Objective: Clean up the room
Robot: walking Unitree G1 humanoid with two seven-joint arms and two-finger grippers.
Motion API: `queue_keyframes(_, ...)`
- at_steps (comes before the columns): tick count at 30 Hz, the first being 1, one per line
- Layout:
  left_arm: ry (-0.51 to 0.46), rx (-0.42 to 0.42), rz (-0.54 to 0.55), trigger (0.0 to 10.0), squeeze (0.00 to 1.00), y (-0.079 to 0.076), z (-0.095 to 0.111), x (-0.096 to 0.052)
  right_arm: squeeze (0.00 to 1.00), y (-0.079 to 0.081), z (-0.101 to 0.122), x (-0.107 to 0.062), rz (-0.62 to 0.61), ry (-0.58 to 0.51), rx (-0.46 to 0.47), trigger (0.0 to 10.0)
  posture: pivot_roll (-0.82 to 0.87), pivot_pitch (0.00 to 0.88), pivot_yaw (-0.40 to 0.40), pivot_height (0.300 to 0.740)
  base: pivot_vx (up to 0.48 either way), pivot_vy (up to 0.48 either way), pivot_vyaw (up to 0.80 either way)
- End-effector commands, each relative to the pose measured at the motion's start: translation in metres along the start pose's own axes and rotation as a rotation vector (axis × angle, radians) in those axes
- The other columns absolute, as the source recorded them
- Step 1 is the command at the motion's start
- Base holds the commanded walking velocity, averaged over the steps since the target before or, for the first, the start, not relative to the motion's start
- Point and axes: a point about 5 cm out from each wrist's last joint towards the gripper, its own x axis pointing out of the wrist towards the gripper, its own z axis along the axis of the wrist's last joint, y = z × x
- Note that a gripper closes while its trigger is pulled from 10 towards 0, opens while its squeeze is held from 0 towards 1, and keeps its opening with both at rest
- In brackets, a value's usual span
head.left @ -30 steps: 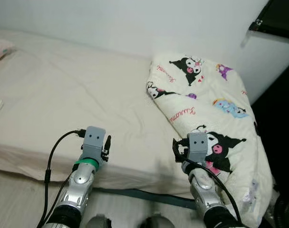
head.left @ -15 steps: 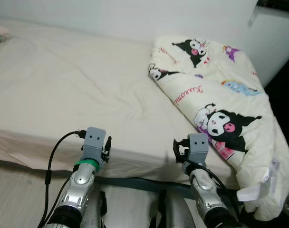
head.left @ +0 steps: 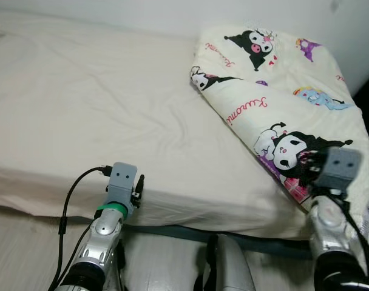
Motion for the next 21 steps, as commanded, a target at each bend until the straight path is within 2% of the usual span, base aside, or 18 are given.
queue_keyframes(1, 0.032, 0.004, -0.007, 10.0, 0.0, 0.0, -0.006, -0.002, 0.0, -0.036, -0.015, -0.001, -0.187, 0.1, 0.051, 10.0, -0.01, 0.08, 0.016, 0.575, 0.0, 0.0, 0.0)
queue_keyframes(4, 0.031, 0.006, -0.008, 10.0, 0.0, 0.001, -0.005, -0.001, 0.0, -0.045, -0.02, -0.002, -0.235, 0.137, 0.08, 10.0, 0.0, 0.087, 0.02, 0.575, 0.0, 0.0, 0.0)
queue_keyframes(5, 0.031, 0.012, -0.005, 10.0, 0.0, 0.004, -0.004, -0.001, 0.0, -0.059, -0.027, -0.002, -0.307, 0.199, 0.142, 10.0, 0.0, 0.098, 0.027, 0.575, 0.0, 0.0, 0.0)
queue_keyframes(8, 0.032, 0.015, -0.002, 10.0, 0.0, 0.007, -0.004, -0.001, 0.0, -0.066, -0.031, -0.002, -0.349, 0.238, 0.188, 10.0, 0.0, 0.098, 0.027, 0.575, 0.0, 0.0, 0.0)
queue_keyframes(9, 0.035, 0.022, 0.0, 10.0, 0.0, 0.01, -0.005, -0.002, 0.0, -0.072, -0.033, 0.001, -0.37, 0.277, 0.247, 10.0, 0.01, 0.109, 0.039, 0.575, 0.0, 0.0, 0.0)
queue_keyframes(14, 0.04, 0.037, 0.001, 10.0, 0.0, 0.015, -0.005, -0.003, 0.0, -0.075, -0.021, 0.018, -0.311, 0.29, 0.309, 10.0, 0.02, 0.12, 0.046, 0.575, 0.0, 0.0, 0.0)
queue_keyframes(16, 0.039, 0.038, 0.002, 10.0, 0.0, 0.016, -0.005, -0.003, 0.0, -0.079, -0.02, 0.021, -0.336, 0.304, 0.308, 10.0, 0.03, 0.125, 0.048, 0.575, 0.0, 0.0, 0.0)
queue_keyframes(18, 0.038, 0.037, 0.004, 10.0, 0.0, 0.017, -0.004, -0.003, 0.0, -0.091, -0.023, 0.02, -0.465, 0.377, 0.309, 10.0, 0.04, 0.129, 0.052, 0.575, 0.0, 0.0, 0.0)
queue_keyframes(20, 0.038, 0.039, 0.003, 10.0, 0.0, 0.017, -0.004, -0.004, 0.0, -0.089, -0.026, 0.02, -0.471, 0.418, 0.321, 10.0, 0.04, 0.129, 0.057, 0.575, 0.0, 0.0, 0.0)
queue_keyframes(21, 0.039, 0.041, 0.001, 10.0, 0.0, 0.017, -0.004, -0.004, 0.0, -0.081, -0.028, 0.021, -0.442, 0.464, 0.378, 10.0, 0.04, 0.129, 0.061, 0.575, 0.0, 0.0, 0.0)
